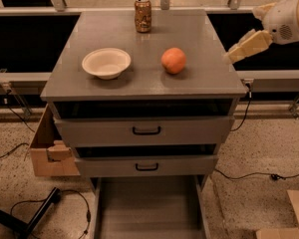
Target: Place orange into bottom drawer
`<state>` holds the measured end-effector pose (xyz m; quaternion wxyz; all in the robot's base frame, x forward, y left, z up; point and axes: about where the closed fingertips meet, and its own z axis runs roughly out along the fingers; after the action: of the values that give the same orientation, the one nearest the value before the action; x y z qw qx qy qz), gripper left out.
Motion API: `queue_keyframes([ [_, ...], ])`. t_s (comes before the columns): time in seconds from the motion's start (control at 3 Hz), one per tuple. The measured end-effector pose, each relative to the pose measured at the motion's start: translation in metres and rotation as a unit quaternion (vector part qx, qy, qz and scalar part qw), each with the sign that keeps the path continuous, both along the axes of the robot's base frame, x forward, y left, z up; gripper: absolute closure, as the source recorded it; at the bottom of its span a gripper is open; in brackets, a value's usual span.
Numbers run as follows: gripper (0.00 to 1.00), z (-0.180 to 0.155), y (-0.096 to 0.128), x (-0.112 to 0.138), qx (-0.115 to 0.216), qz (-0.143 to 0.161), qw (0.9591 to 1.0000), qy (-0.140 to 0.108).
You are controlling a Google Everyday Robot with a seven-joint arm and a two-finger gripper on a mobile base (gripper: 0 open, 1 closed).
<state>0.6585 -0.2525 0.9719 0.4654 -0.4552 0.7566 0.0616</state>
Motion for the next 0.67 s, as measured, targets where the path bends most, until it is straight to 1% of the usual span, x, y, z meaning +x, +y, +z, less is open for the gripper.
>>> queue_keyframes([
  [0.33, 0.0, -0.004, 0.003, 0.005, 0.005, 0.006, 1.0, 0.002],
  [0.67, 0.0, -0.02, 0.029, 0.022, 0.031, 0.041, 0.9987, 0.005],
])
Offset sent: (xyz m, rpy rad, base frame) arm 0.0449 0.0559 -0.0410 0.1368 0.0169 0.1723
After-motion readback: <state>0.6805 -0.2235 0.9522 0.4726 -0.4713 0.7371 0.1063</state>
